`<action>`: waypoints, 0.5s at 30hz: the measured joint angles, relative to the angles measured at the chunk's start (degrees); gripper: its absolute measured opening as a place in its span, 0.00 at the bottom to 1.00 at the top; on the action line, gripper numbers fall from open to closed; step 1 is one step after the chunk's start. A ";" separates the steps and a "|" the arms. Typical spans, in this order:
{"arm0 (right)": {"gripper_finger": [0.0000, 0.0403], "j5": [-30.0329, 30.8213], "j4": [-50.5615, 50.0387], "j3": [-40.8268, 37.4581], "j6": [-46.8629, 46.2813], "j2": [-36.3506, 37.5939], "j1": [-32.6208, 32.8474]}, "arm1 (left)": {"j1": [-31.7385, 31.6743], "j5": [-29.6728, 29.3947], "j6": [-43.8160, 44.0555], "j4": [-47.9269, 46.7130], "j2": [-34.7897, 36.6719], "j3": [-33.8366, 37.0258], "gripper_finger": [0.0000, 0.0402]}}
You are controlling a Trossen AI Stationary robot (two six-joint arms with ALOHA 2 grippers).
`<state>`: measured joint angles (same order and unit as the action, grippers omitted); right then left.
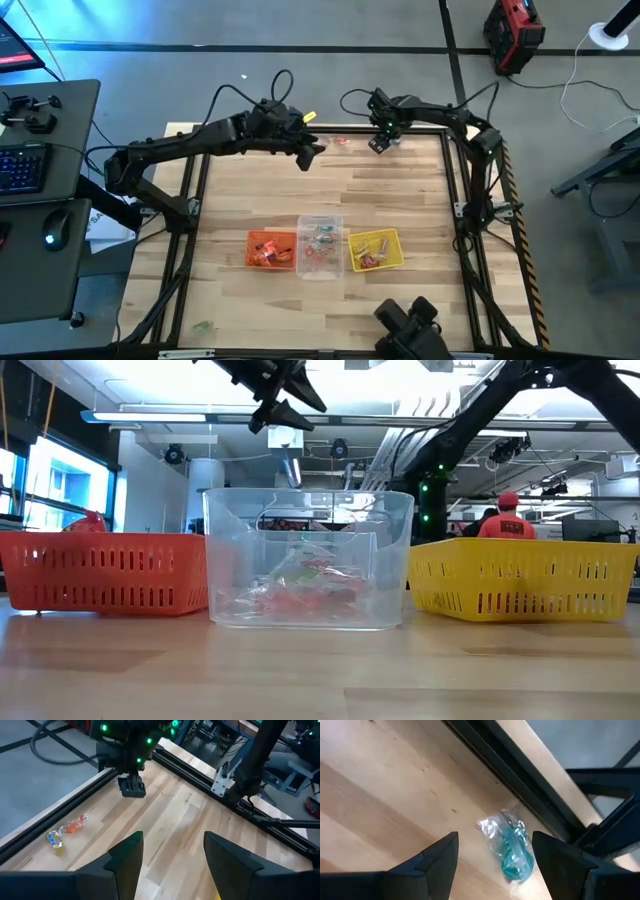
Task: Sort candy by brand, put in halloween buckets
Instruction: Put the blue gummy into the transparent bin
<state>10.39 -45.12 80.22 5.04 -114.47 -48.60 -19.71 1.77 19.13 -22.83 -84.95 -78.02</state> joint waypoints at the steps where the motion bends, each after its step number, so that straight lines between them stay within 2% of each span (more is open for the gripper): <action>1: 0.61 1.00 0.13 0.06 0.74 -0.38 0.29 | -0.02 0.00 -0.29 0.00 0.00 0.00 0.50; 5: 0.60 4.97 0.42 0.07 1.66 -1.97 0.92 | -0.03 -0.08 -0.83 -0.02 0.00 0.00 0.50; 8: 0.54 6.82 1.20 0.07 1.48 -2.47 1.01 | -0.03 -0.08 -1.72 0.00 0.00 0.00 0.50; 11: 0.43 8.58 1.85 0.07 1.44 -2.75 1.01 | -0.20 -0.14 -3.49 0.02 0.21 0.04 0.50; 15: 0.23 9.42 3.39 0.07 1.38 -2.84 1.41 | -1.82 -0.18 -6.37 0.60 3.34 0.13 0.50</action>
<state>19.82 -41.73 80.28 6.42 -117.32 -47.19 -21.54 1.59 12.76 -22.23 -81.61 -77.89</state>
